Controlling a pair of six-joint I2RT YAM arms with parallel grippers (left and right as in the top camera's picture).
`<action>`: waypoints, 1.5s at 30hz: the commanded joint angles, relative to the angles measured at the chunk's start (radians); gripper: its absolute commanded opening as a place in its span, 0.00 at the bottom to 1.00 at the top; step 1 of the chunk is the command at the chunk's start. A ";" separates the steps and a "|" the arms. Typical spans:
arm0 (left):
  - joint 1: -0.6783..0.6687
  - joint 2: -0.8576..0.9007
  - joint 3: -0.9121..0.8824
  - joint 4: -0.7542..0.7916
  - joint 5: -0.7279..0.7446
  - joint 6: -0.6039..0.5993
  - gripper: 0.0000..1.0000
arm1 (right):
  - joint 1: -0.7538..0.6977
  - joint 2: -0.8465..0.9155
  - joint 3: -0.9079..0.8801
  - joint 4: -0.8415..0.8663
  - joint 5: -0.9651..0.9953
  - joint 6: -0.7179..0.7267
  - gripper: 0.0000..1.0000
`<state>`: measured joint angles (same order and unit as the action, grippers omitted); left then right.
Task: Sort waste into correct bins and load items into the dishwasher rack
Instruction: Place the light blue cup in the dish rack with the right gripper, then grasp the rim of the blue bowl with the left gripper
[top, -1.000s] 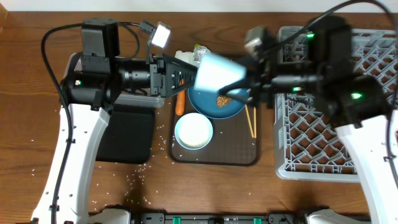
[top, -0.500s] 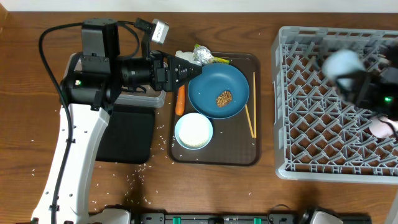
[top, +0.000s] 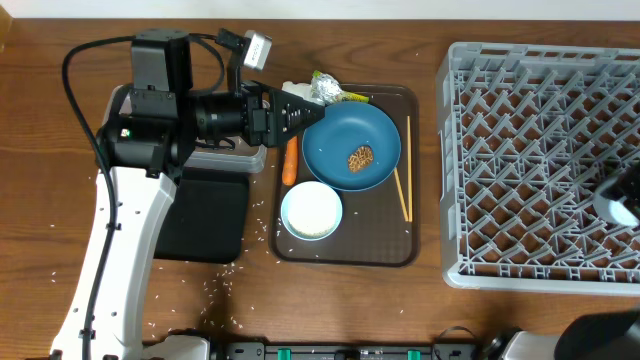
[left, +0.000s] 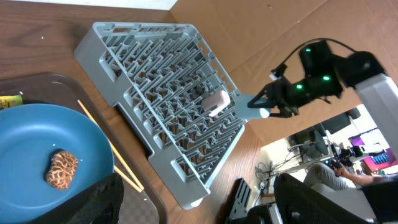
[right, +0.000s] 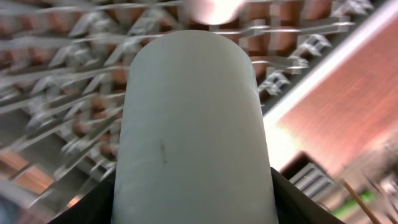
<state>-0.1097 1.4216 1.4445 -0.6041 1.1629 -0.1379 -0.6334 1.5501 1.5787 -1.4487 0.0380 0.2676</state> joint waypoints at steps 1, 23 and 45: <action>-0.001 -0.002 0.003 0.000 -0.005 -0.005 0.79 | -0.016 0.047 -0.004 0.009 0.111 0.055 0.47; -0.001 -0.002 0.003 0.000 -0.008 -0.005 0.79 | -0.027 0.222 0.030 -0.016 -0.040 0.011 0.88; -0.237 0.023 -0.097 -0.335 -0.991 0.013 0.79 | 0.412 -0.180 0.120 0.285 -0.426 -0.029 0.89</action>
<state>-0.3321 1.4235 1.3777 -0.9215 0.2832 -0.1307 -0.2668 1.3437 1.7008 -1.1622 -0.4709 0.1925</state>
